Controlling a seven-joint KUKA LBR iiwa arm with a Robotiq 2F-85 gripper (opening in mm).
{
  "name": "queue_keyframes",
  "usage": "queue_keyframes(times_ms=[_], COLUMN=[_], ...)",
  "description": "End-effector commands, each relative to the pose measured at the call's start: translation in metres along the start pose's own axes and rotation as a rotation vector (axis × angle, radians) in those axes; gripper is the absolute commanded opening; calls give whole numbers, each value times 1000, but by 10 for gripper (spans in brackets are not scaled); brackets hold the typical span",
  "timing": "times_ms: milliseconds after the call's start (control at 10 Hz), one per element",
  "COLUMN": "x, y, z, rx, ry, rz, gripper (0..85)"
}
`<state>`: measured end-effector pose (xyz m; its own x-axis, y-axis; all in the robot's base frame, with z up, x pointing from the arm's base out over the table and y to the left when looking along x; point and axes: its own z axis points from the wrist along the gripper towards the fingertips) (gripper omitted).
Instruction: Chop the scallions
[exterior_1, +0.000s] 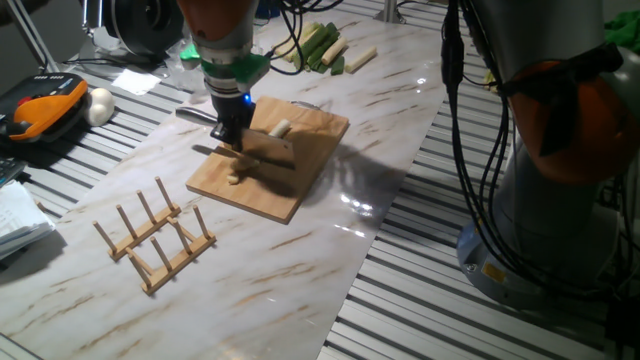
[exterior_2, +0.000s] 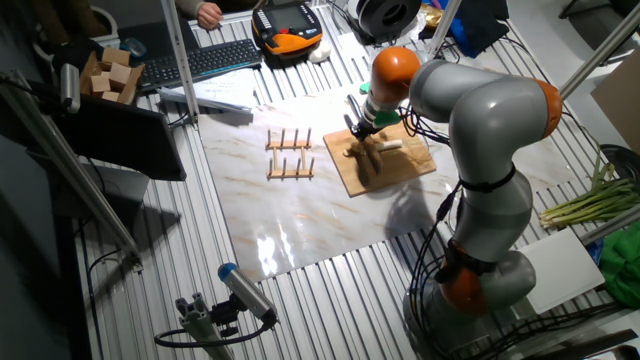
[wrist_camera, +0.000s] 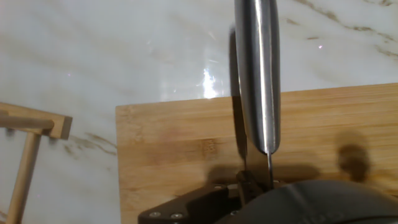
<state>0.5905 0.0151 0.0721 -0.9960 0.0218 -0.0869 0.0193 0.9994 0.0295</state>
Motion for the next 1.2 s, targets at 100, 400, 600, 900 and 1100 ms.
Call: queue_keyframes(times_ms=[100,400,600,900,1100], x=[0,4,10,12,15], y=[-3,-14,-21,-22,-23], z=[-8,-13,-8,-6,-2], rx=[3,14,11,9,4], ry=[10,1,-3,-5,-6], rz=[-5,-10,-13,-13,-13], gripper=[0,0,0,0,0])
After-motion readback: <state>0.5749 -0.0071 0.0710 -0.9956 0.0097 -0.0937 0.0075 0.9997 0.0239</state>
